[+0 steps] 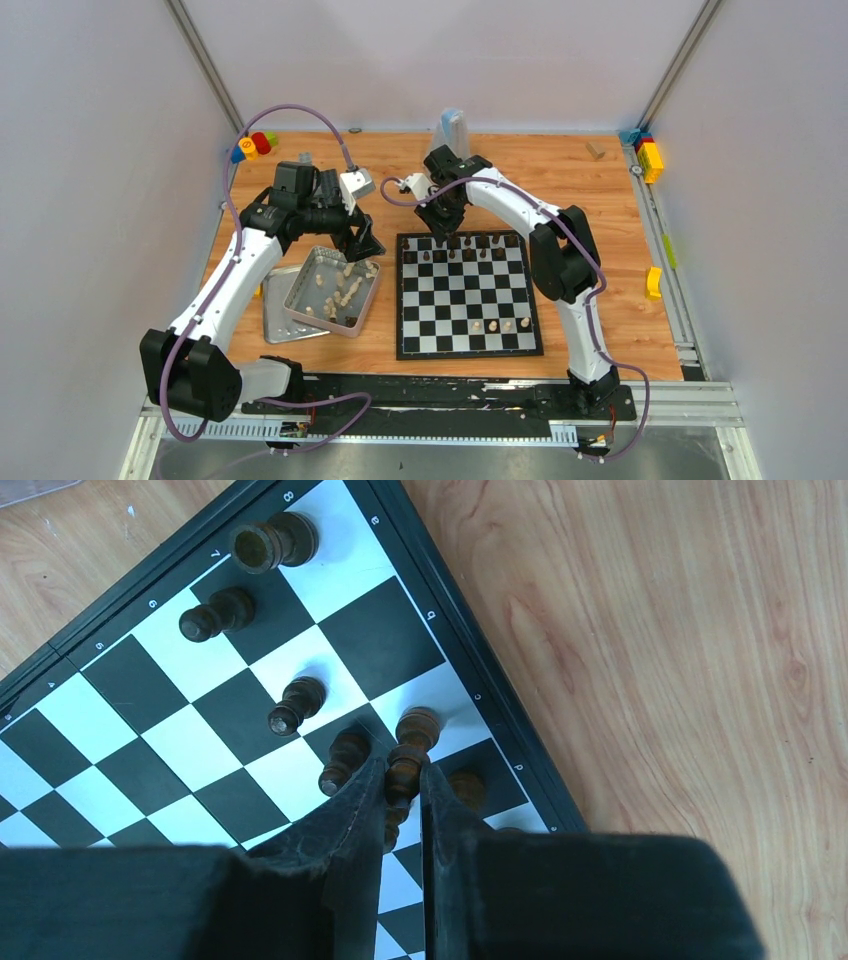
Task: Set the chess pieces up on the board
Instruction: Place the chess piece on the chessboard.
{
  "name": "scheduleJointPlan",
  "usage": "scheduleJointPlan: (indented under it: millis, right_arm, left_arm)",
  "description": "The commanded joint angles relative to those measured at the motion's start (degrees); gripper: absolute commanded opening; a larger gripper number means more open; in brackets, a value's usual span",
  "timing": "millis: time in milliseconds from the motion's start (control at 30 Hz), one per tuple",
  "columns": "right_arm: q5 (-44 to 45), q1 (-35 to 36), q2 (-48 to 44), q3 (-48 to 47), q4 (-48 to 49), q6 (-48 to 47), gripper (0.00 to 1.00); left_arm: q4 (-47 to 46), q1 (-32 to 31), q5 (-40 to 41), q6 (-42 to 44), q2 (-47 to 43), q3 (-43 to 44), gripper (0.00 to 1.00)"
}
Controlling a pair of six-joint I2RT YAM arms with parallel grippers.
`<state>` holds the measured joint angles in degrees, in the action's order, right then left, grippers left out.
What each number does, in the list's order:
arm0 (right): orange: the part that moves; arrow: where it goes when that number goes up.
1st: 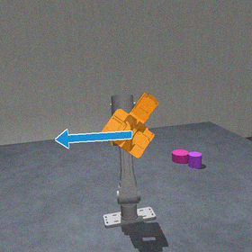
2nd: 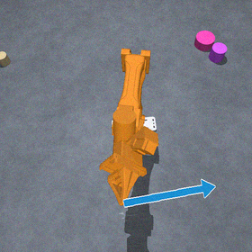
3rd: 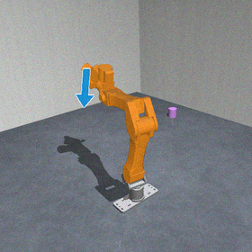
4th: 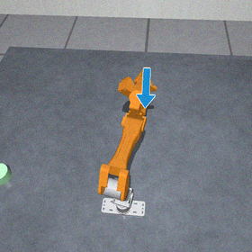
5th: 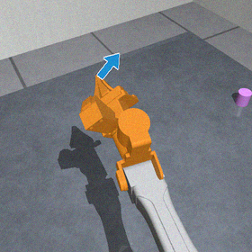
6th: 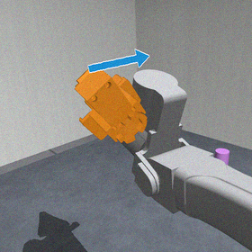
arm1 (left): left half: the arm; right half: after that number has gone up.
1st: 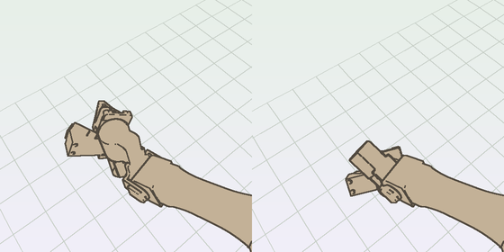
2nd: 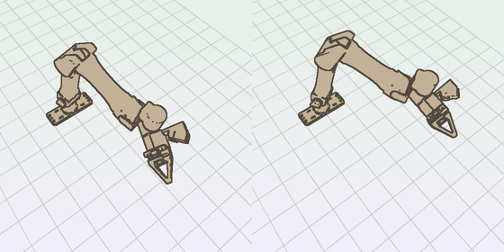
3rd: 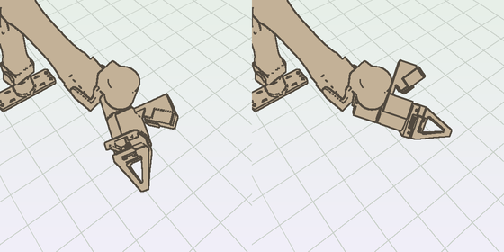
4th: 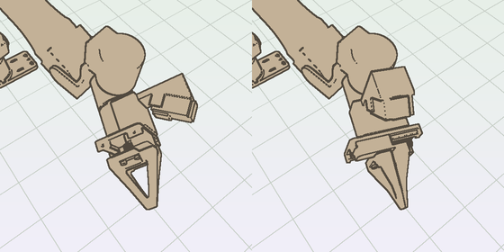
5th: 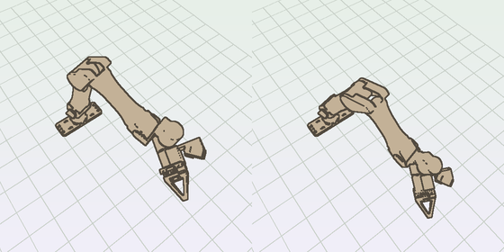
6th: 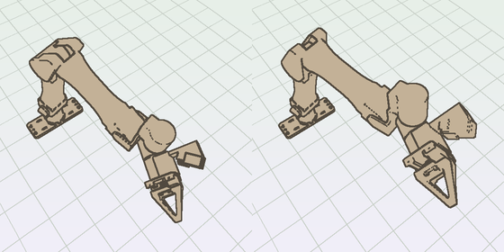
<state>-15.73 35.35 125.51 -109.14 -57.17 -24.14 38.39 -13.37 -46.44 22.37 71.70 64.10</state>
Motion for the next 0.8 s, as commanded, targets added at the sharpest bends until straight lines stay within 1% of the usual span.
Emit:
scheduleJointPlan:
  millis: [0, 167, 267, 400, 567, 667, 767]
  right_arm:
    - [1.11, 0.59, 0.41, -2.39, 0.00, -0.73, 0.04]
    - [1.62, 0.58, 0.61, -2.48, -0.02, -0.82, 0.04]
    - [2.03, 0.59, 0.69, -2.48, -0.04, -0.95, 0.07]
    - [2.26, 0.62, 0.70, -2.41, -0.13, -0.99, 0.15]
    - [2.07, 0.70, 0.61, -2.57, -0.12, -0.77, 0.30]
    - [1.58, 0.76, 0.61, -2.74, -0.06, -0.56, 0.34]
    - [1.49, 0.86, 0.70, -2.91, -0.11, -0.56, 0.34]
  left_arm:
    - [-0.16, 0.53, -1.51, 1.09, -0.73, -0.27, 0.91]
    - [-0.11, 0.54, -1.58, 1.10, -0.74, -0.31, 0.91]
    - [-0.01, 0.62, -1.64, 1.17, -0.81, -0.26, 0.91]
    - [0.02, 0.62, -1.64, 1.18, -0.77, -0.28, 0.91]
    - [0.09, 0.62, -1.55, 1.18, -0.85, -0.25, 0.91]
    - [0.16, 0.62, -1.48, 1.29, -0.78, -0.24, 0.91]
    - [0.19, 0.62, -1.47, 1.35, -0.85, -0.32, 0.91]
